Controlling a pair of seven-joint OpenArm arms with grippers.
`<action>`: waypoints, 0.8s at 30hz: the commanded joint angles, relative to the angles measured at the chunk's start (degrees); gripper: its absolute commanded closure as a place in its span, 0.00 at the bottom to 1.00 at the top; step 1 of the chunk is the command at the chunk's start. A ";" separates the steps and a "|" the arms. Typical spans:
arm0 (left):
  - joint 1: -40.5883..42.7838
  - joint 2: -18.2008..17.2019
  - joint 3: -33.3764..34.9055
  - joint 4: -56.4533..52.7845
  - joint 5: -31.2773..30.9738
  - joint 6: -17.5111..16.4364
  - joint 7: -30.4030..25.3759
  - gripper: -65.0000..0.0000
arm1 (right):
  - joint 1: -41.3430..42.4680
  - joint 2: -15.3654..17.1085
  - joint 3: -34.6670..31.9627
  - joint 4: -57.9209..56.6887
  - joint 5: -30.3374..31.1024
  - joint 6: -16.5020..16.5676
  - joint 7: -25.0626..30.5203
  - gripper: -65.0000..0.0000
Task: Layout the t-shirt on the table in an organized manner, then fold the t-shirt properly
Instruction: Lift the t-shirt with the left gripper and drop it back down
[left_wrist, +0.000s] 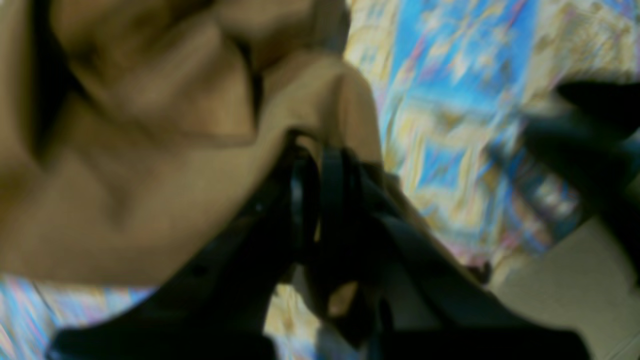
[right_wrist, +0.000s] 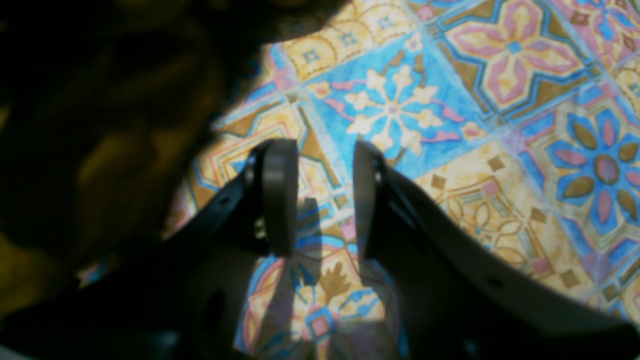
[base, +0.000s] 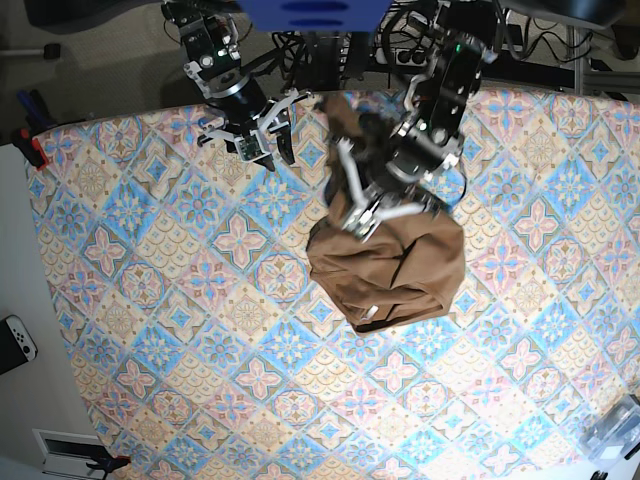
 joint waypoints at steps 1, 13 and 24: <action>-1.64 1.13 0.35 1.13 0.42 0.35 -1.54 1.00 | -0.03 0.02 0.10 0.96 0.25 0.19 1.53 0.72; -12.98 7.99 16.00 -2.21 0.33 -0.01 11.03 1.00 | -0.03 -2.18 13.73 -1.15 0.52 0.01 1.88 0.73; -5.60 -2.56 14.24 2.19 0.15 0.43 11.12 0.90 | -0.03 -2.26 15.40 -4.31 0.52 0.10 1.53 0.73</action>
